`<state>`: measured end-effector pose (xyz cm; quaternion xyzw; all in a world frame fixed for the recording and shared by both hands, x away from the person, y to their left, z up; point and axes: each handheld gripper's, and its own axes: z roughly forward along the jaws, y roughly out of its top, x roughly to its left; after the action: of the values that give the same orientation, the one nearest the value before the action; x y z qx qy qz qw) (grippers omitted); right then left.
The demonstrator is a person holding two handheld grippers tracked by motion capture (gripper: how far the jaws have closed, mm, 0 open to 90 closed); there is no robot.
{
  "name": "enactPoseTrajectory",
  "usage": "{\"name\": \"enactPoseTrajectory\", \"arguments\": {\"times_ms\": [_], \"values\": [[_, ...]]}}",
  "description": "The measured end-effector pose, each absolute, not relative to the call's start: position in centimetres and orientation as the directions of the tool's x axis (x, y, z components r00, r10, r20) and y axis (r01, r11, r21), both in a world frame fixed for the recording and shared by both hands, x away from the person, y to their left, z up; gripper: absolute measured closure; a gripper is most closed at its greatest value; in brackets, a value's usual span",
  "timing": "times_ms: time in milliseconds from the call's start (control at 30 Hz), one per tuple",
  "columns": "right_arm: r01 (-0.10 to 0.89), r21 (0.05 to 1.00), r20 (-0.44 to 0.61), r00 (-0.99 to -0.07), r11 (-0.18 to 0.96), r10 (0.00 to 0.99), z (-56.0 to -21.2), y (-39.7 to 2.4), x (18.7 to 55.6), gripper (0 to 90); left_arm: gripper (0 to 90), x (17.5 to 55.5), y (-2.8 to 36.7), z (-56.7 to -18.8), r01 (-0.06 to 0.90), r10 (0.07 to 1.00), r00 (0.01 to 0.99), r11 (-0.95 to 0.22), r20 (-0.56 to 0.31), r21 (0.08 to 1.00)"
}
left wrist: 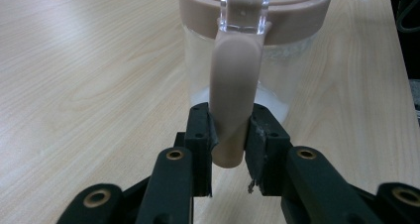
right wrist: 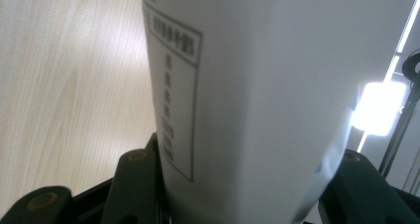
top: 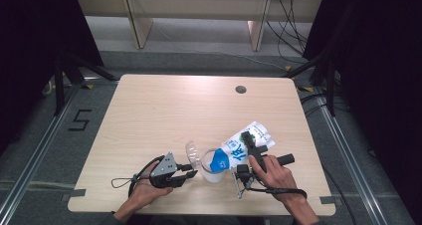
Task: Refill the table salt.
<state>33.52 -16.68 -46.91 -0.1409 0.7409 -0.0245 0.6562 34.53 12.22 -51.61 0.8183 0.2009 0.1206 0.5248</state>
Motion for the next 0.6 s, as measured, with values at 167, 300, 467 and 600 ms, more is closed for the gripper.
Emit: {"name": "enactPoseTrajectory", "arguments": {"times_ms": [167,300,467,600], "values": [[-0.195,-0.223,-0.967,-0.083,0.955,-0.242,-46.82,-16.77,33.67,53.1,72.7,34.54,12.22,-51.61,0.202,0.455,0.890,-0.368,-0.014,0.908],[-0.197,-0.228,-0.966,-0.080,0.953,-0.248,-46.78,-16.78,33.69,53.5,72.8,34.54,12.22,-51.61,0.203,0.455,0.890,-0.368,-0.014,0.908],[-0.186,-0.230,-0.964,-0.092,0.955,-0.250,-46.73,-16.78,33.62,54.2,72.7,34.59,12.20,-51.66,0.202,0.450,0.893,-0.360,-0.020,0.911],[-0.197,-0.225,-0.966,-0.083,0.954,-0.245,-46.76,-16.77,33.70,54.6,72.7,34.58,12.20,-51.66,0.202,0.451,0.893,-0.361,-0.020,0.910]]}}
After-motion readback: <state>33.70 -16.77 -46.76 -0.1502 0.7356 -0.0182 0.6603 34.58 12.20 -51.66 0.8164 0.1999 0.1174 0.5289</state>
